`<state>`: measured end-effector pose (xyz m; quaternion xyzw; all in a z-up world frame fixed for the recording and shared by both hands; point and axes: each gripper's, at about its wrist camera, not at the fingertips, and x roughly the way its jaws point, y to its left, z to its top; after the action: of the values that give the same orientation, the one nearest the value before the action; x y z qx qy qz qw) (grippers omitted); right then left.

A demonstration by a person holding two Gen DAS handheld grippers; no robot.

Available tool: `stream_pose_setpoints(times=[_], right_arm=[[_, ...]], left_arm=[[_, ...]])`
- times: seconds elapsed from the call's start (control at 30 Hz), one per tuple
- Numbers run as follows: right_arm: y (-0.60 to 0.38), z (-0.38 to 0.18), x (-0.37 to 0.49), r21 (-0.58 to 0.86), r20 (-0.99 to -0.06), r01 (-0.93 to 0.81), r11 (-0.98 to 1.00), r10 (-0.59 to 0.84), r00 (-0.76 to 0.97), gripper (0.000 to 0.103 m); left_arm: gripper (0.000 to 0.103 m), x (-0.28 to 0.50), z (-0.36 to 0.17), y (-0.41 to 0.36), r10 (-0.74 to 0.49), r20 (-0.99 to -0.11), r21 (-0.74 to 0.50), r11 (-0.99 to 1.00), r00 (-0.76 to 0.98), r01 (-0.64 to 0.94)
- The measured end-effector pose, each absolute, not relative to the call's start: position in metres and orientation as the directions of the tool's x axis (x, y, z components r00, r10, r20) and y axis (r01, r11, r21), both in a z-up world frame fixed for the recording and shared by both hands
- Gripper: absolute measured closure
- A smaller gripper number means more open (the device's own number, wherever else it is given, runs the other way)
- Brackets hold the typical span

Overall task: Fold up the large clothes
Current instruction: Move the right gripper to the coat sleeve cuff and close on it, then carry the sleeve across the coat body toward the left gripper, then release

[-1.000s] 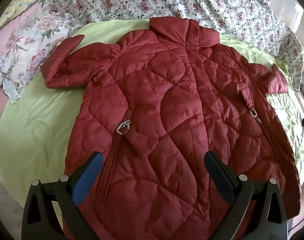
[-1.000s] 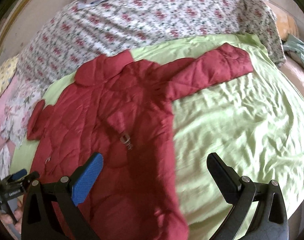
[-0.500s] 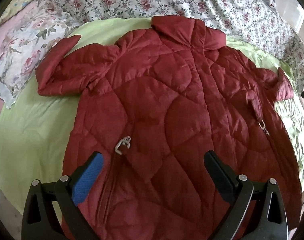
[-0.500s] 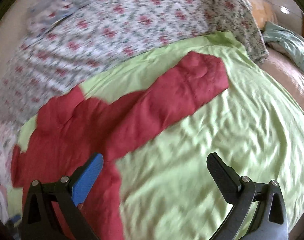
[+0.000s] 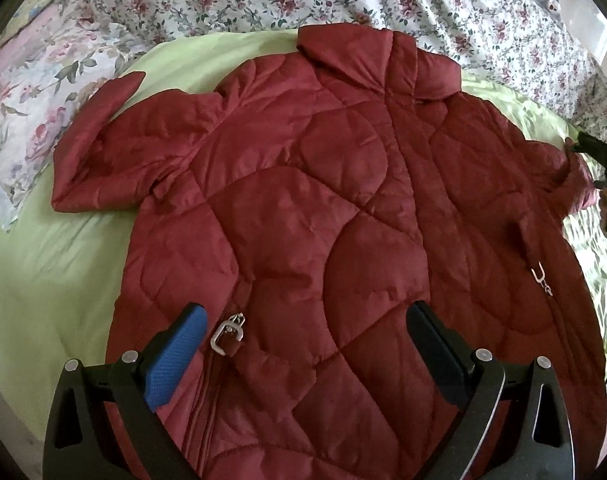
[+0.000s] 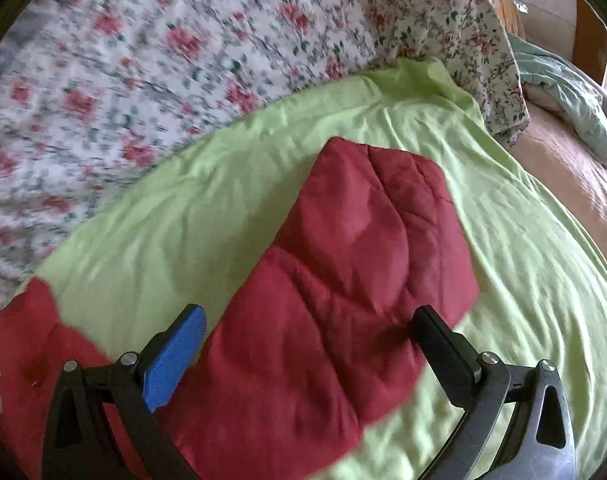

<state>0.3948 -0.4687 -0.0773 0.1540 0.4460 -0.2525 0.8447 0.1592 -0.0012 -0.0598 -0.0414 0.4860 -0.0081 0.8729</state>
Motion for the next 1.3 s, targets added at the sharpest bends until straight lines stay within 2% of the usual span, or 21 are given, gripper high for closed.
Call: stream_pose_setpoints(times=[0.07,0.13,0.2,0.23,0.27,0.3,0.4,0.53,0.77,1.0,1.3], right_arm=[[-0.478,-0.089,0.401,0.013,-0.847,0.58,0.814,-0.299,0.439,0.003],[-0.484,-0.094,0.401,0.015,-0.848,0.586,0.81,-0.3,0.437,0.014],[-0.486,-0.093,0.395,0.054,-0.84,0.571,0.819,-0.271,0.469,0.051],[-0.486,-0.092,0.395,0.08,-0.837,0.557,0.827,-0.248,0.488,0.064],[-0.483,-0.088,0.39,0.099,-0.831,0.543,0.834,-0.231,0.506,0.085],[-0.479,-0.083,0.386,0.106,-0.82,0.531,0.841,-0.228,0.524,0.089],[-0.463,-0.065,0.372,0.16,-0.777,0.463,0.872,-0.178,0.604,0.093],[-0.432,-0.035,0.353,0.232,-0.714,0.34,0.912,-0.077,0.696,0.094],[-0.33,0.001,0.324,0.32,-0.639,0.031,0.947,0.191,0.745,0.094],[-0.222,-0.015,0.302,0.326,-0.655,-0.221,0.919,0.388,0.649,0.093],[-0.141,-0.06,0.28,0.293,-0.721,-0.368,0.883,0.457,0.521,0.093]], left_arm=[[0.003,0.163,-0.06,0.0,-0.059,-0.846,-0.087,0.996,0.53,-0.029],[0.003,0.166,-0.062,0.001,-0.058,-0.845,-0.089,0.995,0.531,-0.033],[0.003,0.169,-0.062,0.002,-0.059,-0.842,-0.093,0.995,0.536,-0.035],[0.003,0.17,-0.063,0.002,-0.061,-0.841,-0.096,0.995,0.537,-0.038],[0.003,0.17,-0.06,0.003,-0.06,-0.833,-0.096,0.995,0.55,-0.037],[0.003,0.17,-0.06,0.003,-0.061,-0.83,-0.098,0.995,0.555,-0.037],[0.003,0.169,-0.055,0.003,-0.066,-0.816,-0.101,0.994,0.575,-0.031],[0.003,0.161,-0.047,0.004,-0.072,-0.795,-0.106,0.994,0.603,-0.021],[0.003,0.15,-0.044,0.014,-0.121,-0.791,-0.168,0.986,0.6,-0.023],[0.003,0.146,-0.047,0.038,-0.193,-0.791,-0.262,0.965,0.581,-0.035],[0.003,0.151,-0.049,0.085,-0.304,-0.764,-0.407,0.911,0.569,-0.059]])
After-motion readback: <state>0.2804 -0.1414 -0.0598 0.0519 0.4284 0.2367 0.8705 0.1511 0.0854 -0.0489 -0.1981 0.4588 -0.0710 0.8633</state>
